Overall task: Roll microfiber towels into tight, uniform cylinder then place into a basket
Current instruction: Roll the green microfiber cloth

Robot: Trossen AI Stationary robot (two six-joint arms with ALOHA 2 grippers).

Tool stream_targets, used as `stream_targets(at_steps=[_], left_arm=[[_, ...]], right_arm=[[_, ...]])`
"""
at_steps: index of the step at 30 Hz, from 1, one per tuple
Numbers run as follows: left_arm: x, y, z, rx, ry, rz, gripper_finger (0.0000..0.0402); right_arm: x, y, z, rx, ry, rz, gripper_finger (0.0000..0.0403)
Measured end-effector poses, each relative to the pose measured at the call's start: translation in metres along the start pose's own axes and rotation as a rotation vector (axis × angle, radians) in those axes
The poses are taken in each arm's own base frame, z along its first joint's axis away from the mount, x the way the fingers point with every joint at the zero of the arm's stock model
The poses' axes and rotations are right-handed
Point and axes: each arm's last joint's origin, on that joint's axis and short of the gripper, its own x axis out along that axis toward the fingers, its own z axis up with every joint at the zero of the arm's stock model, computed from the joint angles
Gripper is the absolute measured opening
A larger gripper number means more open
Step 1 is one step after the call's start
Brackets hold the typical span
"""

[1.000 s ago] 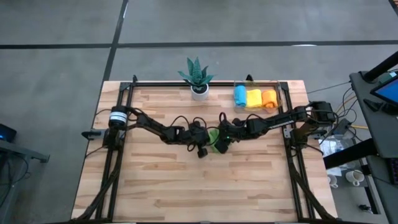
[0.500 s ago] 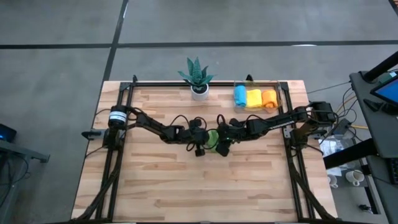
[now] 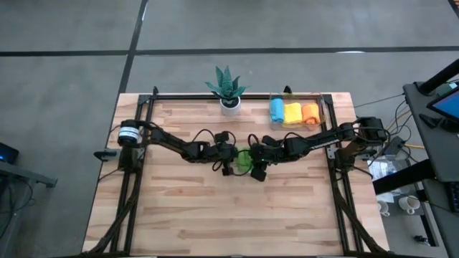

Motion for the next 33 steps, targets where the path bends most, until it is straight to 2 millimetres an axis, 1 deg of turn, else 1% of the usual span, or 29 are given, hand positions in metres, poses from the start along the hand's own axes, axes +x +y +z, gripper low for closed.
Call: stream_targets(at_steps=[3, 11, 16, 20, 24, 27, 31, 33], left_arm=[[-0.010, 0.002, 0.009, -0.049, -0.032, -0.008, 0.0000], [-0.025, 0.005, 0.013, -0.111, 0.001, -0.026, 0.0000], [-0.033, 0.007, 0.011, -0.119, 0.009, -0.025, 0.0000], [-0.045, 0.014, 0.019, -0.145, -0.068, 0.043, 0.0000], [-0.050, 0.017, 0.027, -0.099, -0.253, 0.072, 0.0000], [-0.049, 0.020, 0.030, -0.080, -0.398, 0.049, 0.0000], [-0.034, 0.025, 0.022, -0.070, -0.416, -0.059, 0.0000], [-0.027, 0.025, 0.024, -0.065, -0.455, -0.121, 0.0000]], right_arm=[[0.000, 0.000, 0.001, 0.002, -0.006, 0.002, 0.0118], [0.000, 0.001, 0.001, 0.008, -0.011, 0.020, 0.0119], [0.000, 0.001, 0.002, 0.043, -0.012, 0.024, 0.0136], [0.000, 0.002, 0.002, 0.045, -0.012, 0.033, 0.0165], [0.000, 0.002, 0.002, 0.030, -0.013, 0.057, 0.0195], [0.000, 0.003, 0.002, 0.004, -0.014, 0.059, 0.0211], [0.000, 0.003, 0.002, -0.017, -0.015, 0.062, 0.0222], [0.000, 0.003, 0.002, -0.026, -0.016, 0.062, 0.0223]])
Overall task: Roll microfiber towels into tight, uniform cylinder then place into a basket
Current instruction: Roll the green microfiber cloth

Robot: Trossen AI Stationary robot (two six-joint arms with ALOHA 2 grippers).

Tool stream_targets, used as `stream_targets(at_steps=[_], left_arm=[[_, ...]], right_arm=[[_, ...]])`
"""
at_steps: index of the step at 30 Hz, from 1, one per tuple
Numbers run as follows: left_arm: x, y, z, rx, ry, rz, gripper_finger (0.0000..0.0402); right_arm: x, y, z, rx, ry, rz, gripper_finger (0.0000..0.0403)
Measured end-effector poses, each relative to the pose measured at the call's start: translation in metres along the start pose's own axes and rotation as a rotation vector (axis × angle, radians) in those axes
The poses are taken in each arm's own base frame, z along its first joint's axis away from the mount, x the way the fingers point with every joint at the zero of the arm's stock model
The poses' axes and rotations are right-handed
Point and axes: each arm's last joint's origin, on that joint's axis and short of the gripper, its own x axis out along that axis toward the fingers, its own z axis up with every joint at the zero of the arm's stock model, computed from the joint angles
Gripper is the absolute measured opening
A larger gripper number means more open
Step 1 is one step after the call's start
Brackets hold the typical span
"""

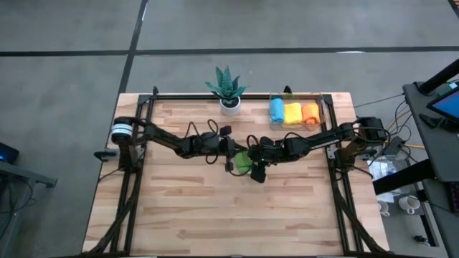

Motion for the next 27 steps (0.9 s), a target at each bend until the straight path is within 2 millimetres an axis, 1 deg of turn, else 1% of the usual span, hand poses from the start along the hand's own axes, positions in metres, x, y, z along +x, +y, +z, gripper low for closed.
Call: stream_targets(at_steps=[2, 6, 10, 14, 18, 27], left_arm=[[0.008, -0.001, -0.003, -0.007, -0.025, -0.036, 0.0000], [0.026, -0.001, -0.010, -0.027, -0.011, -0.036, 0.0000], [0.040, -0.001, -0.009, -0.028, -0.021, -0.017, 0.0000], [0.043, 0.000, -0.004, -0.029, -0.038, -0.011, 0.0000], [0.042, -0.001, -0.009, -0.053, -0.006, -0.015, 0.0000], [0.041, -0.002, -0.020, -0.049, 0.110, -0.030, 0.0000]], right_arm=[[0.000, 0.000, 0.000, 0.000, 0.000, 0.000, 0.0223], [0.000, 0.000, 0.000, 0.000, 0.004, 0.014, 0.0224], [0.000, 0.001, 0.000, 0.000, 0.005, 0.022, 0.0224], [0.000, 0.001, 0.000, 0.000, 0.005, 0.022, 0.0224], [0.000, 0.001, 0.000, 0.000, 0.007, 0.022, 0.0224], [0.000, 0.001, -0.001, 0.000, 0.010, 0.021, 0.0224]])
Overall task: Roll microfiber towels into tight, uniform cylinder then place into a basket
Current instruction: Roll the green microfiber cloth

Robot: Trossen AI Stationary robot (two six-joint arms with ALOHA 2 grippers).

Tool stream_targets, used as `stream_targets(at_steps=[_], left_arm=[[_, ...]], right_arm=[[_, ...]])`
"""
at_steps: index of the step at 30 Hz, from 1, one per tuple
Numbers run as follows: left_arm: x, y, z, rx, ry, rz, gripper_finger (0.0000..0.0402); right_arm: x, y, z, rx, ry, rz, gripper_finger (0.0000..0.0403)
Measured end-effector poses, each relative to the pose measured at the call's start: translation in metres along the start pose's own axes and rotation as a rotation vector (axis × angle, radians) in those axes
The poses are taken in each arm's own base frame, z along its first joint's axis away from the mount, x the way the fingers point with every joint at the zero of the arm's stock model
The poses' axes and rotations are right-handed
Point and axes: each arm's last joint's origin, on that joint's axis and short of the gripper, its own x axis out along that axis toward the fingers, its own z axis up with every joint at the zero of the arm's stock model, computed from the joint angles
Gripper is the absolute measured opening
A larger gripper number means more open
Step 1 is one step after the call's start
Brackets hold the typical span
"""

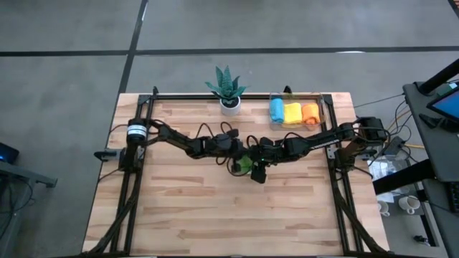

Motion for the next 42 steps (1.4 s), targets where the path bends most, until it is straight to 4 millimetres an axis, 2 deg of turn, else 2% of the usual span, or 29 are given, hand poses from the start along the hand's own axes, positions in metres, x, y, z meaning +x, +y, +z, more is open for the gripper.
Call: stream_targets(at_steps=[8, 12, 19, 24, 31, 33, 37, 42], left_arm=[[-0.003, -0.002, -0.012, 0.006, 0.118, 0.001, 0.0000], [-0.005, 0.000, -0.017, 0.016, 0.139, 0.052, 0.0000], [-0.006, 0.000, -0.021, 0.027, 0.175, 0.063, 0.0000], [-0.007, -0.001, -0.022, 0.048, 0.185, 0.064, 0.0000], [-0.006, 0.000, -0.020, 0.047, 0.180, 0.065, 0.0000], [-0.006, 0.000, -0.020, 0.047, 0.181, 0.065, 0.0000], [-0.006, 0.000, -0.020, 0.047, 0.180, 0.065, 0.0000], [-0.006, 0.000, -0.020, 0.047, 0.178, 0.065, 0.0000]], right_arm=[[0.000, 0.000, 0.000, -0.002, 0.000, 0.000, 0.0224], [0.000, 0.000, -0.001, -0.066, 0.012, -0.004, 0.0224], [-0.002, -0.007, -0.015, -0.157, -0.022, -0.050, 0.0221], [-0.014, -0.013, -0.032, -0.138, -0.171, -0.018, 0.0205], [-0.021, -0.020, -0.058, -0.149, -0.575, 0.067, 0.0187], [-0.018, -0.024, -0.065, -0.165, -0.651, 0.061, 0.0186], [-0.003, -0.029, -0.073, -0.188, -0.697, 0.041, 0.0171], [0.030, -0.025, -0.076, -0.238, -0.600, 0.018, 0.0091]])
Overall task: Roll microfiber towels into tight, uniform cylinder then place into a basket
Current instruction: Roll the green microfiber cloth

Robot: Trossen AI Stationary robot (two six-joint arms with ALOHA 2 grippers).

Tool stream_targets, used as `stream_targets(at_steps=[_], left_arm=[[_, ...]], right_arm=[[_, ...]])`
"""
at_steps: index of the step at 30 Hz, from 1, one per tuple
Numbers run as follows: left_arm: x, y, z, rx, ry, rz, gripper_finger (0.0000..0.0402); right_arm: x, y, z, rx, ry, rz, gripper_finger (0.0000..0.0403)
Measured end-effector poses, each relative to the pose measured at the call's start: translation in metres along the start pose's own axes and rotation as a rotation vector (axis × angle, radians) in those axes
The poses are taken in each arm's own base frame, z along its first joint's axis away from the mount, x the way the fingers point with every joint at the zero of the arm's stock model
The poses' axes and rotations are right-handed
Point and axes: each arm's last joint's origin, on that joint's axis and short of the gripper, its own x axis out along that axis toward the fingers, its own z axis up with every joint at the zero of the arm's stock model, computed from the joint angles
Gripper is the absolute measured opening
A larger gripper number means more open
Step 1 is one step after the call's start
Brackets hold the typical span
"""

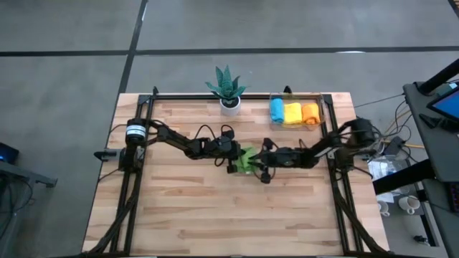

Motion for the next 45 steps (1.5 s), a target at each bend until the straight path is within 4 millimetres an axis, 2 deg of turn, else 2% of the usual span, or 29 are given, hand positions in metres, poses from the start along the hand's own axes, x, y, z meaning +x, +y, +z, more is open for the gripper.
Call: stream_targets(at_steps=[3, 5, 12, 20, 23, 26, 31, 33, 35, 45], left_arm=[[0.000, 0.000, 0.000, 0.000, 0.000, 0.000, 0.0000], [0.000, 0.000, 0.000, -0.001, 0.000, 0.000, 0.0000], [-0.001, 0.002, -0.001, -0.004, 0.023, 0.087, 0.0000], [-0.008, 0.015, 0.003, 0.024, 0.064, 0.452, 0.0000], [-0.016, 0.016, 0.011, 0.016, 0.041, 0.485, 0.0000], [-0.025, 0.009, 0.022, 0.045, -0.012, 0.389, 0.0000], [-0.037, -0.013, 0.033, 0.110, -0.163, -0.046, 0.0000], [-0.038, -0.017, 0.035, 0.111, -0.209, -0.150, 0.0000], [-0.035, -0.018, 0.034, 0.091, -0.228, -0.158, 0.0000], [-0.006, -0.013, 0.005, 0.026, -0.209, -0.112, 0.0000]], right_arm=[[0.015, 0.003, -0.007, -0.002, 0.009, 0.002, 0.0034], [0.021, 0.006, -0.011, -0.005, 0.020, 0.044, 0.0016], [0.025, 0.008, -0.016, -0.008, 0.050, 0.097, 0.0009], [0.023, 0.010, -0.017, -0.002, 0.056, 0.150, 0.0009], [0.023, 0.010, -0.017, -0.001, 0.057, 0.149, 0.0009], [0.023, 0.010, -0.017, -0.001, 0.057, 0.149, 0.0009], [0.023, 0.010, -0.017, 0.006, 0.059, 0.145, 0.0009], [0.024, 0.010, -0.016, 0.006, 0.058, 0.142, 0.0009], [0.024, 0.010, -0.015, 0.007, 0.056, 0.141, 0.0009], [0.025, 0.010, -0.015, 0.007, 0.054, 0.141, 0.0009]])
